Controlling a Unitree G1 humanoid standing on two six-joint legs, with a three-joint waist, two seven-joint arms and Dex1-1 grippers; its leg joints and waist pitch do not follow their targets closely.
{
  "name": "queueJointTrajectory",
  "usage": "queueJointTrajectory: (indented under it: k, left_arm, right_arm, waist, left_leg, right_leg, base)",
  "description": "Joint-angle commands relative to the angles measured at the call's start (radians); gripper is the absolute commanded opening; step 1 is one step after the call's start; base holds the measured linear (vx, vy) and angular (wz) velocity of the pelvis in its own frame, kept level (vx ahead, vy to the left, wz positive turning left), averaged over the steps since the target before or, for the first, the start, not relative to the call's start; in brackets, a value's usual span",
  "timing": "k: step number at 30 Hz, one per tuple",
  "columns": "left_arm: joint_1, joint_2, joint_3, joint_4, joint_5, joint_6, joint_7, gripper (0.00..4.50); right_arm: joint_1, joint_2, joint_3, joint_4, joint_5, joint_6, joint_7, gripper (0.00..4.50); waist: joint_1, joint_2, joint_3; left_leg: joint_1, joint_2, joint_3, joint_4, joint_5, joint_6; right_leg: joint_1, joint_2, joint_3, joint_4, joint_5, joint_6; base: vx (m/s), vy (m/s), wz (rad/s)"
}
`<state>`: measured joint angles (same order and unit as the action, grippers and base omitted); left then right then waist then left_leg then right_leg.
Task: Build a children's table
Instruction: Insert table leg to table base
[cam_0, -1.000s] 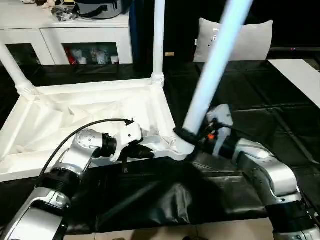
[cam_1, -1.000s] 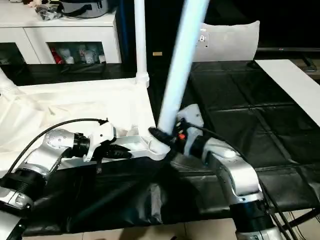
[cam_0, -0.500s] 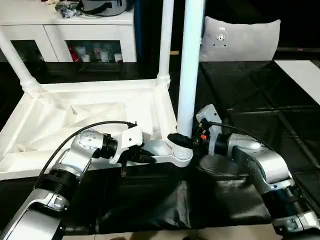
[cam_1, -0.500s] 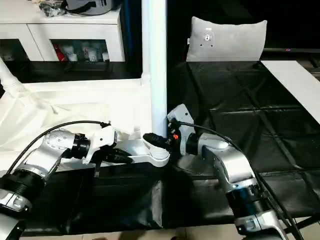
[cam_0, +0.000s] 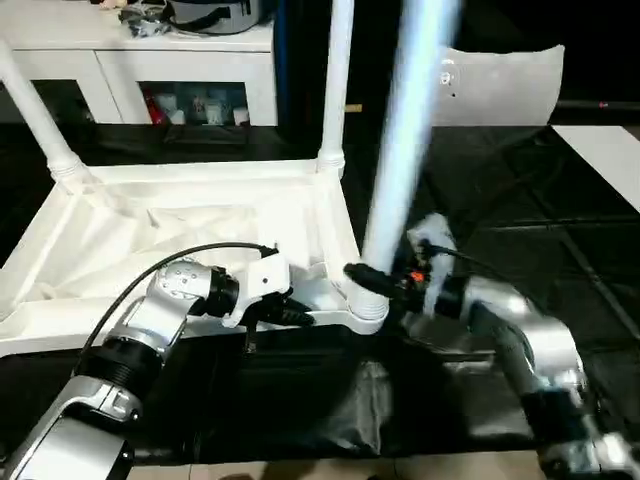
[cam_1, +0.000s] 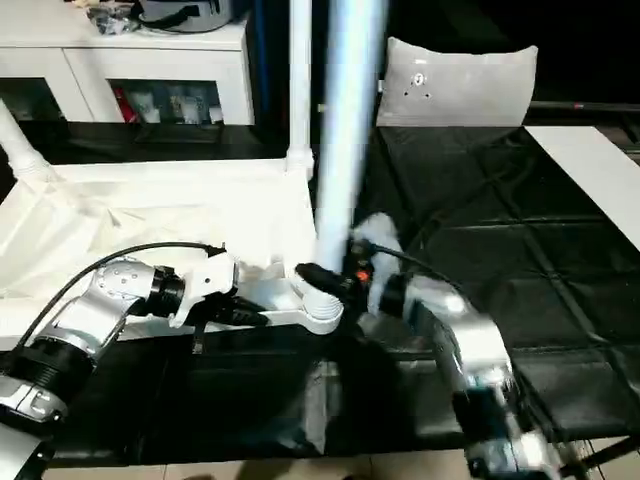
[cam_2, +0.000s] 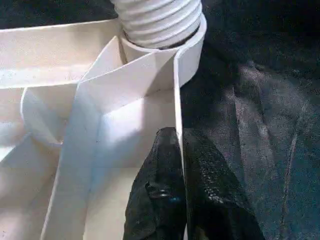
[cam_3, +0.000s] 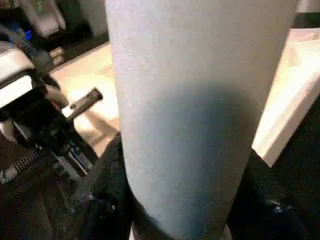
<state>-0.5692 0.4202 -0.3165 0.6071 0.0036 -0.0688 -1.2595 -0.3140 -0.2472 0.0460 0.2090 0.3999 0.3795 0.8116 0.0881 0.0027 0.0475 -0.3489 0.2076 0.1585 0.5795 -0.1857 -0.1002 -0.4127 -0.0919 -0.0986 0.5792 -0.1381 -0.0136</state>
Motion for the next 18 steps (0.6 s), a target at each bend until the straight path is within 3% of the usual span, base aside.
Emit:
queueJointTrajectory:
  k: [1, 3, 4, 6, 7, 8, 11, 18]
  left_arm:
    - [-0.005, -0.009, 0.014, 0.002, -0.005, 0.001, 0.015, 0.00]
    - [-0.007, -0.009, 0.014, 0.006, -0.002, 0.000, 0.020, 0.00]
    - [-0.009, -0.009, 0.014, 0.011, 0.001, 0.000, 0.026, 0.00]
    - [-0.010, -0.010, 0.016, 0.013, 0.000, 0.001, 0.029, 0.00]
    - [-0.010, -0.009, 0.016, 0.012, -0.001, 0.002, 0.029, 0.00]
    - [-0.009, -0.008, 0.016, 0.011, -0.001, 0.003, 0.027, 0.00]
    - [-0.009, -0.002, 0.008, 0.006, 0.006, 0.003, 0.022, 0.00]
    - [-0.008, 0.014, -0.003, 0.000, 0.017, -0.006, 0.002, 0.00]
  right_arm:
    - [0.038, 0.014, -0.002, 0.019, 0.003, -0.030, -0.007, 1.91]
    - [0.053, 0.021, -0.004, 0.018, 0.002, -0.050, -0.008, 1.91]
    - [0.083, 0.028, 0.000, 0.011, -0.012, -0.092, -0.014, 1.91]
    - [0.097, 0.031, 0.003, 0.006, -0.020, -0.110, -0.016, 1.91]
    - [0.108, 0.031, 0.012, 0.002, -0.035, -0.131, -0.015, 1.91]
    - [0.117, 0.028, 0.022, -0.004, -0.045, -0.143, -0.010, 1.91]
    - [0.126, -0.015, 0.097, -0.002, -0.143, -0.197, 0.000, 1.91]
    - [0.106, -0.071, 0.187, 0.017, -0.219, -0.203, 0.063, 1.91]
  waist:
    - [0.001, 0.008, -0.068]
    - [0.002, 0.008, -0.068]
    - [0.002, 0.014, -0.067]
    - [0.001, 0.010, -0.066]
    - [0.003, 0.018, -0.066]
    - [0.001, 0.016, -0.065]
    - [0.001, 0.018, -0.064]
    - [-0.002, 0.014, -0.061]
  left_leg:
    - [-0.001, 0.015, 0.007, -0.070, -0.253, 0.013]
    - [-0.001, 0.014, 0.007, -0.070, -0.256, 0.015]
    - [0.001, 0.014, 0.006, -0.071, -0.269, 0.014]
    - [0.000, 0.013, 0.006, -0.072, -0.278, 0.014]
    - [0.002, 0.013, 0.004, -0.073, -0.284, 0.013]
    - [0.001, 0.013, 0.005, -0.073, -0.288, 0.014]
    - [0.001, 0.014, 0.003, -0.074, -0.302, 0.010]
    - [0.002, 0.012, 0.002, -0.076, -0.323, 0.021]
  right_leg:
    - [0.059, -0.049, 0.043, -0.066, -0.332, -0.161]
    - [0.060, -0.050, 0.042, -0.067, -0.337, -0.163]
    - [0.060, -0.050, 0.042, -0.070, -0.360, -0.158]
    - [0.060, -0.050, 0.041, -0.073, -0.381, -0.148]
    - [0.059, -0.050, 0.041, -0.073, -0.388, -0.147]
    - [0.060, -0.049, 0.040, -0.075, -0.395, -0.142]
    - [0.058, -0.049, 0.039, -0.078, -0.413, -0.134]
    - [0.060, -0.048, 0.039, -0.081, -0.449, -0.122]
  base:
    - [0.000, 0.000, 0.00]
    - [0.000, 0.000, 0.00]
    - [0.000, 0.000, 0.00]
    - [0.000, 0.000, 0.00]
    - [0.000, 0.000, 0.00]
    - [0.000, 0.000, 0.00]
    - [0.000, 0.000, 0.00]
    - [0.000, 0.000, 0.00]
